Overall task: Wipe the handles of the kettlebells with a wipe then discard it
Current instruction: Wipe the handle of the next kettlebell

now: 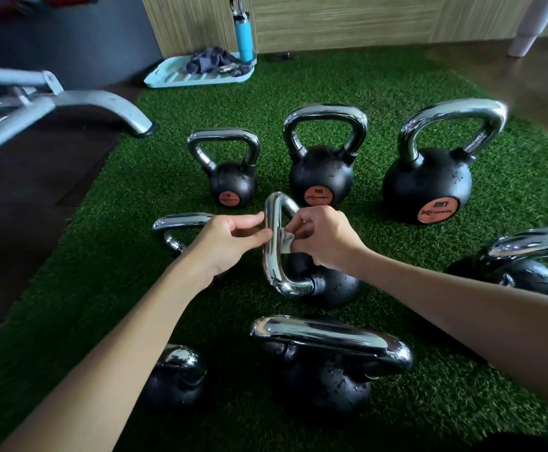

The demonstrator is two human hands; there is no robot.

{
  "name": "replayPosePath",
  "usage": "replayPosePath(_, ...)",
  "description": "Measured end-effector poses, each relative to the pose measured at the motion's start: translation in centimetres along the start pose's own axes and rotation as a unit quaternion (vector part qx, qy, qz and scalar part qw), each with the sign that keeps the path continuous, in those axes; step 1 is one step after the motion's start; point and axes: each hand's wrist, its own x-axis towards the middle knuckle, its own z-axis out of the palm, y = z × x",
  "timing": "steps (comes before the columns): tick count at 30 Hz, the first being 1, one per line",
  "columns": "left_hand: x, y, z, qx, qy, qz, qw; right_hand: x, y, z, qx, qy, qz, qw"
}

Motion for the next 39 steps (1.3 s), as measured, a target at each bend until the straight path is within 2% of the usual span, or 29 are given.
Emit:
replayPosePath(4, 0.2, 0.0, 0.1, -0.005, 0.001, -0.001, 1.0, 1.3, 0.0, 0.1, -0.084, 0.065, -0.048, 0.993)
replayPosePath(8, 0.4, 0.2, 0.2, -0.018, -0.001, -0.004, 1.0, 3.4, 0.1, 0.1, -0.108, 0.143, -0.036, 0.983)
replayPosePath(17, 0.2, -0.2, 0.3, -0.031, 0.0, -0.003, 1.0, 3.0, 0.6, 1.0, -0.156, 0.17, -0.076, 0.97)
replayPosePath(22, 0.3, 0.4, 0.3, -0.033, -0.002, 0.001, 0.999, 4.1, 0.9, 1.4, -0.136, 0.206, -0.005, 0.969)
replayPosePath(29, 0.1, 2.3, 1.4, -0.007, -0.002, 0.007, 1.0, 3.6, 2.0, 0.6, -0.108, 0.192, 0.108, 0.969)
replayPosePath(31, 0.3, 3.5, 2.0, 0.035, 0.004, 0.012, 0.999, 3.5, 2.4, -1.2, -0.083, 0.176, 0.126, 0.973)
replayPosePath(34, 0.8, 5.7, 3.0, 0.159, 0.009, 0.021, 0.987, 2.9, 3.3, -4.7, -0.061, 0.185, 0.155, 0.969)
replayPosePath(39, 2.1, 9.9, 5.2, 0.221, -0.011, 0.041, 0.974, 0.8, 4.4, -8.7, -0.052, 0.213, 0.173, 0.96)
